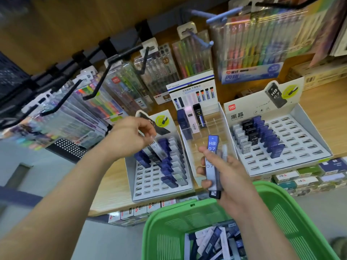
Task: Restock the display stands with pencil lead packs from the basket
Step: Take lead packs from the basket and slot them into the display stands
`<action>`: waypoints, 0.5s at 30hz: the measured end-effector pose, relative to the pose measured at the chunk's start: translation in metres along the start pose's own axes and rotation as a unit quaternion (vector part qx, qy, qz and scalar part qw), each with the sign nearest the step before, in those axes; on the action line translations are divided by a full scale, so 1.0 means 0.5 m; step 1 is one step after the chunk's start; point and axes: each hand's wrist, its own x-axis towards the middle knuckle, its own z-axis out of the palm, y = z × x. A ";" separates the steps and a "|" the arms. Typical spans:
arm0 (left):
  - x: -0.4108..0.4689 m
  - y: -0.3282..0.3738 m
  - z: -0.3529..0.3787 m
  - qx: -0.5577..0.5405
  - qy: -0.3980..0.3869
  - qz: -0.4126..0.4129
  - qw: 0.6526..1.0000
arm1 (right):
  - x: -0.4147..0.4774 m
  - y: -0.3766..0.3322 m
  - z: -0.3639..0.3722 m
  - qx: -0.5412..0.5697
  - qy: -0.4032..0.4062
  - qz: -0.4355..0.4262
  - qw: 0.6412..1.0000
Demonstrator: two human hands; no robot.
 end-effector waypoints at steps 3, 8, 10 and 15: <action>-0.007 -0.009 0.006 -0.055 -0.002 -0.006 0.998 | 0.002 0.009 0.003 -0.032 -0.010 -0.011 0.999; -0.014 -0.001 0.032 -0.124 0.002 0.029 0.992 | -0.004 -0.016 -0.002 -0.153 -0.012 -0.006 0.988; -0.016 0.021 0.045 -0.166 0.005 0.044 0.985 | -0.006 -0.046 -0.007 -0.219 -0.017 -0.006 0.976; -0.024 0.102 0.079 -0.228 0.040 0.099 0.968 | -0.002 -0.132 -0.033 -0.362 -0.030 0.018 0.932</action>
